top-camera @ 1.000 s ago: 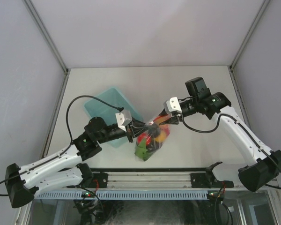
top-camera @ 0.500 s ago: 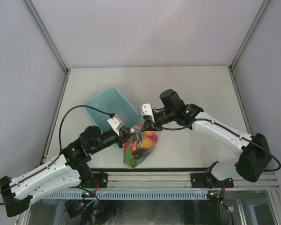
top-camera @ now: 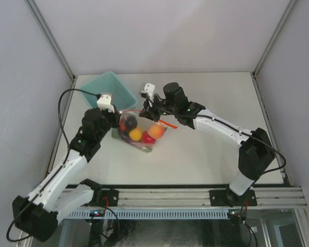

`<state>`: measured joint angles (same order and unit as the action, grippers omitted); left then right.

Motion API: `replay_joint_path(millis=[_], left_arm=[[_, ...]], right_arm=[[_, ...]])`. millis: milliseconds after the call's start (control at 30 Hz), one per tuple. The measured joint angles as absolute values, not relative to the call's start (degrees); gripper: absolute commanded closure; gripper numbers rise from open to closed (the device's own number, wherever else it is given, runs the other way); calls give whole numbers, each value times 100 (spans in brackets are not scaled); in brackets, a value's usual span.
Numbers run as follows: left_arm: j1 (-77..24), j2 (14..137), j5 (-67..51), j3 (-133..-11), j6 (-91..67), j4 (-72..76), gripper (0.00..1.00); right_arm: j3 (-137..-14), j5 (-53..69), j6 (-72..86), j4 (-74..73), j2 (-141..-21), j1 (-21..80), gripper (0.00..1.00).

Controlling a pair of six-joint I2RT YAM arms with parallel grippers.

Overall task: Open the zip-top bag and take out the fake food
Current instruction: Move the bin to the corner of the board, then unzip the zipper food storage bag at the center of the board.

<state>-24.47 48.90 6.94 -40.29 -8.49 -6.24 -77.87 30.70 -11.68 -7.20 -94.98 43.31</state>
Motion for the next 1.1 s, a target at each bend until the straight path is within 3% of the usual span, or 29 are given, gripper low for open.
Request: replay_joint_path(millis=[267,333,467,600,667,733,833,900,1100], left_arm=[[-2058,7008,-915,-5588,-735,-3,98],[-2053,7091,-1411,-5640,-753,143,86],[-2045,6873,-2171,-5441,-963,565,51],[-2126,6025,-2550,-4331,-1420,1616,18],[-2401,5675,-2499,-3806,-1380,2027,9],[-3345,5406,-2117,-3203,-1026,2508,5],[-3951,5424,-1927,-2880,-672,2932,3],[-4195,5572,-1778,-2663,-526,3402,0],[-4307,6340,-1597,-2477,-698,4619,3]], right_arm=[[-7620,3380,-425,-353,-9323,3489,100],[-7465,3599,-355,-405,-9111,3264,100],[-7349,4377,-541,-878,-8630,2749,100],[-7349,5286,-1175,-1737,-8237,2056,100],[-7349,5568,-1581,-2244,-8156,1804,100],[-7345,5808,-2150,-2867,-8123,1682,100],[-7288,6086,-3085,-3861,-8086,1688,100],[-7188,6250,-3710,-4438,-8014,1693,100],[-7063,6541,-4956,-5378,-7662,1697,100]])
